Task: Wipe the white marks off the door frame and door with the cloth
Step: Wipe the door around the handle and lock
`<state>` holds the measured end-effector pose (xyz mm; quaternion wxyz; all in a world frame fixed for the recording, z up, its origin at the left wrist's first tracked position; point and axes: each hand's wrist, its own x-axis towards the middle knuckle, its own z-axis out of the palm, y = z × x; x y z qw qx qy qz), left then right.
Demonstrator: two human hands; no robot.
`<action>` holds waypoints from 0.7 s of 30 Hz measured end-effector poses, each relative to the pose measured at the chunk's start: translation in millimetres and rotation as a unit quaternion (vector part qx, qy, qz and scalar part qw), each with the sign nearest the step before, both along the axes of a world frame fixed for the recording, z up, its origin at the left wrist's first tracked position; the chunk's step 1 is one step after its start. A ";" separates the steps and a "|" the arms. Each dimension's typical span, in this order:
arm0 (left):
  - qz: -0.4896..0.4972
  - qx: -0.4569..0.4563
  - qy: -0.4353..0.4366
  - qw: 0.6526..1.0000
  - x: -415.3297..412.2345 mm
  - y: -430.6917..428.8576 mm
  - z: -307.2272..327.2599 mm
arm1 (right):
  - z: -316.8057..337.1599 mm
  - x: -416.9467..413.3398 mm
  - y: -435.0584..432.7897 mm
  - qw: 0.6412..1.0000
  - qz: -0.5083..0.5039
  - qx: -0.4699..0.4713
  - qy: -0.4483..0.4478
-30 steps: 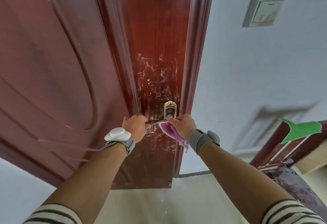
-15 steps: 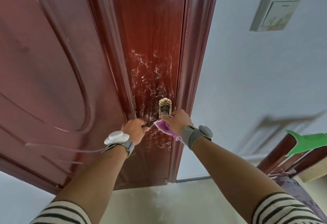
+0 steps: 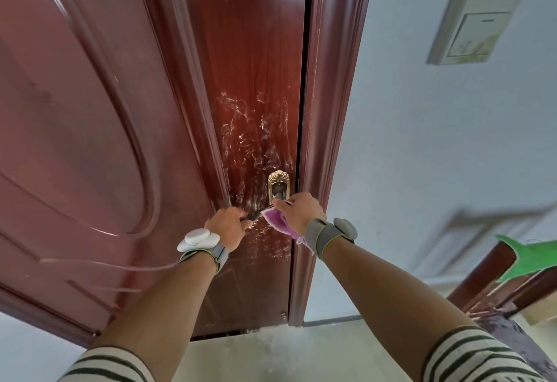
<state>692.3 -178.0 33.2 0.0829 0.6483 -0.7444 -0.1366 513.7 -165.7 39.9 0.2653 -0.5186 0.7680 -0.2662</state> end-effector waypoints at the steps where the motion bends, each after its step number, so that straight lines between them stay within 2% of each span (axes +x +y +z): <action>1: -0.002 -0.003 -0.004 1.000 0.3 -1.8 -0.1 | 0.8 -0.2 -0.4 1.000 -0.002 0.002 0.000; 7: -0.047 -0.027 -0.045 0.998 6.8 -9.3 3.4 | 3.9 3.9 0.3 0.999 -0.029 0.013 -0.004; 12: -0.097 -0.090 -0.096 0.987 17.8 -12.5 23.4 | 11.5 1.4 4.7 0.997 -0.064 0.028 -0.044; 16: -0.130 -0.105 -0.086 0.982 30.9 -14.2 33.9 | 7.8 2.2 17.3 0.993 -0.087 0.057 -0.047; 21: -0.172 -0.198 -0.118 0.958 50.7 -17.1 54.0 | 19.3 -0.7 33.8 0.987 -0.135 0.064 -0.061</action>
